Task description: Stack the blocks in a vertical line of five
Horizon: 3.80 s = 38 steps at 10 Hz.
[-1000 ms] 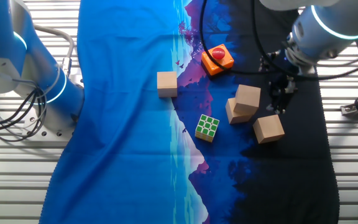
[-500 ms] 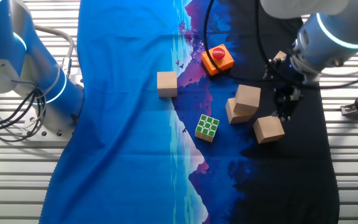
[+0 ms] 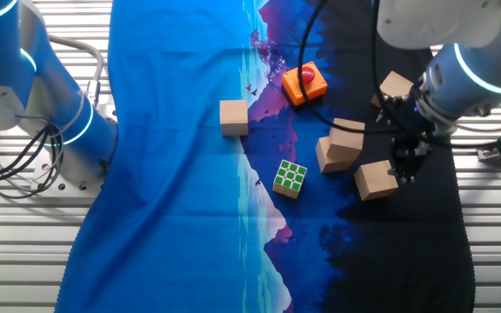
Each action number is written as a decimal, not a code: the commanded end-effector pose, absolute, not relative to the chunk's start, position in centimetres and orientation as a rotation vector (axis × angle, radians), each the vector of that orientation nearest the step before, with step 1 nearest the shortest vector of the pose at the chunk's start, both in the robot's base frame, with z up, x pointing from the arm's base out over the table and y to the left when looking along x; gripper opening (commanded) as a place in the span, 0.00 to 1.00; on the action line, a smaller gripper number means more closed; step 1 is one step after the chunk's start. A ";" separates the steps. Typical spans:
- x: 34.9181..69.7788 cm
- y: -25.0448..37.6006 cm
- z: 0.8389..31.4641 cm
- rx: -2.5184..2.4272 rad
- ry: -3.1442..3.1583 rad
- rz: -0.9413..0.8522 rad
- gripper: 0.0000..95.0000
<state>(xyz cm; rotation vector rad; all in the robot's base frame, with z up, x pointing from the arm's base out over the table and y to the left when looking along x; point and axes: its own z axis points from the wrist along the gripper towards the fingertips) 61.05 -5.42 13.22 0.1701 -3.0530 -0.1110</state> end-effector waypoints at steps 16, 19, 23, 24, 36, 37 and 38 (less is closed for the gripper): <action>64.5 -7.0 7.5 0.157 -2.982 -0.161 1.00; 63.8 -6.5 5.9 0.151 -2.983 -0.160 1.00; 63.2 -7.0 5.1 0.084 -2.984 -0.148 1.00; 63.0 -7.3 4.6 0.050 -2.983 -0.147 0.80; 62.1 -7.7 4.4 0.089 -2.949 -0.150 0.00; 62.0 -7.5 5.0 0.088 -2.949 -0.148 0.00; 61.8 -7.2 5.7 0.089 -2.949 -0.139 0.00</action>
